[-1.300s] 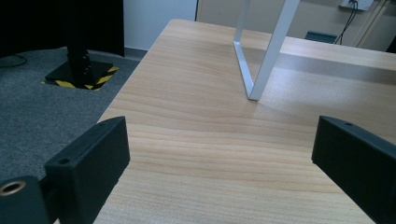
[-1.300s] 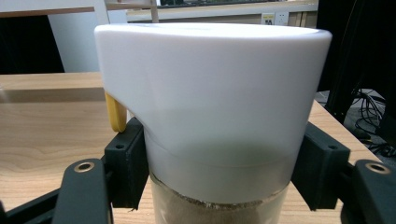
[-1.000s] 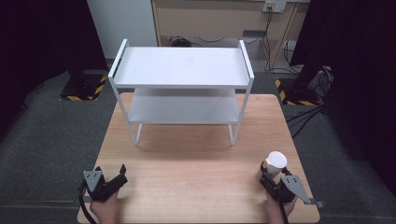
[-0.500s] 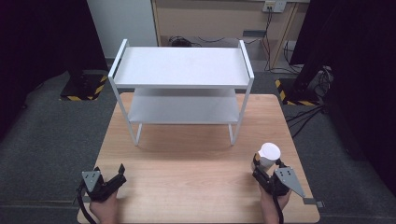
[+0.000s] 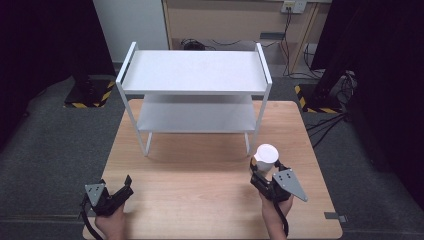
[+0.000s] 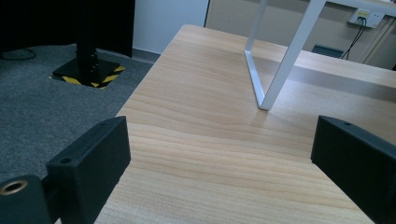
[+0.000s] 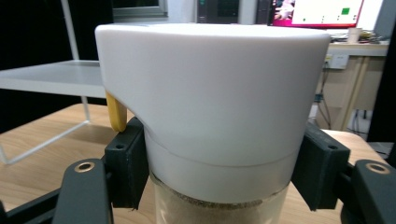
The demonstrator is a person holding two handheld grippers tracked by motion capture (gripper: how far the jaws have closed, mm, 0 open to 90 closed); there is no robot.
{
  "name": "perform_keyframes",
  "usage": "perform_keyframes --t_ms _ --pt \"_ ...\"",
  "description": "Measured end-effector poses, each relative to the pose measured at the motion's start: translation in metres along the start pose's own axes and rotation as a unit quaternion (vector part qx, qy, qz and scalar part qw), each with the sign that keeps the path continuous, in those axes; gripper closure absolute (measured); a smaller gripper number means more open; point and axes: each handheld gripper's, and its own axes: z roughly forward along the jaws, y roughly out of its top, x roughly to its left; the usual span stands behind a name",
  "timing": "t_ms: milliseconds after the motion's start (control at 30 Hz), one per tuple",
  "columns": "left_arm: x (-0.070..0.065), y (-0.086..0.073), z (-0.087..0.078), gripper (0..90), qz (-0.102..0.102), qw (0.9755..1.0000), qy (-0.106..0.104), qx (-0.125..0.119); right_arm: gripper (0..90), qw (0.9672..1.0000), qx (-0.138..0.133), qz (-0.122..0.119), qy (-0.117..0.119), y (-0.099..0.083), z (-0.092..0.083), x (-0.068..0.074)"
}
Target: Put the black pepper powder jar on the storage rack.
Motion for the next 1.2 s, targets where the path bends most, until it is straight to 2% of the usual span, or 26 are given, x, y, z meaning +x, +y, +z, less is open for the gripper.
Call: perform_keyframes --t_ms 200,600,900,1067,1200 --pt "0.001 -0.001 -0.001 4.3 -0.011 0.9999 0.003 -0.005 30.7 0.9999 0.004 0.004 0.013 0.014 0.010 0.011" --pt "0.000 0.001 0.001 4.7 -0.001 1.0000 0.000 0.002 30.7 0.9996 -0.011 0.007 0.026 0.038 0.035 0.030" --pt "0.000 0.001 0.001 4.8 -0.003 1.0000 0.000 0.001 30.7 0.9993 -0.008 0.014 0.035 0.058 0.058 0.036" --pt "0.000 0.001 0.002 4.8 0.000 1.0000 -0.002 0.003 30.7 0.9994 -0.009 0.003 0.033 0.064 0.071 0.040" --pt "0.000 0.001 0.002 4.9 -0.001 1.0000 -0.001 0.002 30.7 0.9994 -0.006 0.006 0.035 0.071 0.079 0.040"
